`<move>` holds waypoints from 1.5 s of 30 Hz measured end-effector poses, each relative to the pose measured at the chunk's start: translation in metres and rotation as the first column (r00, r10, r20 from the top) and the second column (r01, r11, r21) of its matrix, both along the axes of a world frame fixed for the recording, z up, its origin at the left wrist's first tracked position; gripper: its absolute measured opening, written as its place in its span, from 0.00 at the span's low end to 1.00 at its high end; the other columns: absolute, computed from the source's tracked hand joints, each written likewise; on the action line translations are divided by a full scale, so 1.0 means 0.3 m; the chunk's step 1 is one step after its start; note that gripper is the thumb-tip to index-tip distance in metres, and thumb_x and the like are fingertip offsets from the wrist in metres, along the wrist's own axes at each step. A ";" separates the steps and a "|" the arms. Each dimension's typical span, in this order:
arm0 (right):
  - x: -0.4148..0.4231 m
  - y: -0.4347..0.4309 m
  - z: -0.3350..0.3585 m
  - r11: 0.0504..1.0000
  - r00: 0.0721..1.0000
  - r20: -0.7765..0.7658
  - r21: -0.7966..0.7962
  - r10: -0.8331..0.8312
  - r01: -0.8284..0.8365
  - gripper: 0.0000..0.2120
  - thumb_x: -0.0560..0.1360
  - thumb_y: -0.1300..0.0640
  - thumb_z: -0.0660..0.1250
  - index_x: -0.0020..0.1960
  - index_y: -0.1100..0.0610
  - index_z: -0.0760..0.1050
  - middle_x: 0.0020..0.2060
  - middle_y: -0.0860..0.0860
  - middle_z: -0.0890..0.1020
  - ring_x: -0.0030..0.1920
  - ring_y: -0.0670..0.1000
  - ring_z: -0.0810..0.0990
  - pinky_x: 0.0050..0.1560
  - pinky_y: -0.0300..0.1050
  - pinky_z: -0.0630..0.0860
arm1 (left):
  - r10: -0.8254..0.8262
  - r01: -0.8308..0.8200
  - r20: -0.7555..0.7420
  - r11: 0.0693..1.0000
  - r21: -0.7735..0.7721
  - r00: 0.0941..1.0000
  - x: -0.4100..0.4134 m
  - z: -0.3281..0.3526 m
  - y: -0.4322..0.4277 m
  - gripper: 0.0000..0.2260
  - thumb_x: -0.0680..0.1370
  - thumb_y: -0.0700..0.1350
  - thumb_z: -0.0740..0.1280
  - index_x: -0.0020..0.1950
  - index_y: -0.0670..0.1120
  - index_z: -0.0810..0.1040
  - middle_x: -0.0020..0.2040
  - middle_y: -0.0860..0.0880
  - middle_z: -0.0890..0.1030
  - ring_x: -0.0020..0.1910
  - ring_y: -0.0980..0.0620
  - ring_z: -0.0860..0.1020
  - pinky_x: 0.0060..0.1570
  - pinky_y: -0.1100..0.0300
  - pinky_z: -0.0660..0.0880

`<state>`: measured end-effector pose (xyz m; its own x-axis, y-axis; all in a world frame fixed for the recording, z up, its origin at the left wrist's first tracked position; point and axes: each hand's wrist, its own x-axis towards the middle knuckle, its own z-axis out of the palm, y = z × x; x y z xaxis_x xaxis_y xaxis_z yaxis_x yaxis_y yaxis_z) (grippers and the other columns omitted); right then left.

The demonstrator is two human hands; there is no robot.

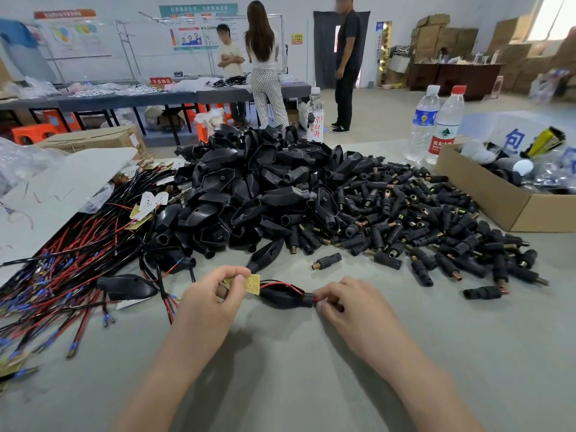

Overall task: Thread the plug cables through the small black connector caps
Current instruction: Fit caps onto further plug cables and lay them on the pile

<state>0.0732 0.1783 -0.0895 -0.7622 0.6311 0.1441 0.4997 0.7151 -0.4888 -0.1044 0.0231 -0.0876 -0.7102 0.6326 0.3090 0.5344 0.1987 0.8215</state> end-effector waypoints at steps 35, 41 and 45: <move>-0.046 -0.002 -0.039 0.998 0.995 -0.082 0.024 0.058 -0.056 0.09 0.82 0.45 0.60 0.59 0.40 0.76 0.50 0.35 0.73 0.54 0.43 0.68 0.60 0.42 0.65 | -0.101 0.100 -0.112 0.995 -0.021 0.989 0.050 0.002 0.015 0.14 0.81 0.44 0.67 0.54 0.66 0.77 0.48 0.69 0.81 0.50 0.67 0.79 0.47 0.79 0.70; -0.049 0.003 -0.046 0.999 0.990 -0.128 0.010 0.053 -0.053 0.08 0.81 0.49 0.61 0.57 0.39 0.76 0.49 0.33 0.75 0.51 0.40 0.66 0.60 0.42 0.66 | -0.115 0.117 -0.160 0.993 0.004 0.980 0.052 0.012 0.011 0.13 0.80 0.40 0.68 0.49 0.61 0.79 0.47 0.67 0.81 0.49 0.66 0.79 0.45 0.79 0.69; -0.050 0.006 -0.047 0.999 0.988 -0.145 0.003 0.050 -0.050 0.09 0.81 0.52 0.62 0.56 0.39 0.77 0.47 0.32 0.74 0.51 0.40 0.66 0.59 0.41 0.66 | -0.177 0.177 -0.173 0.984 -0.018 0.969 0.035 0.022 -0.002 0.16 0.78 0.34 0.69 0.46 0.56 0.80 0.47 0.61 0.81 0.48 0.61 0.80 0.48 0.77 0.70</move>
<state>0.0582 0.1801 -0.1034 -0.7639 0.5926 0.2554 0.3867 0.7373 -0.5539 -0.0937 0.0226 -0.0810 -0.5229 0.7443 0.4155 0.6952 0.0903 0.7131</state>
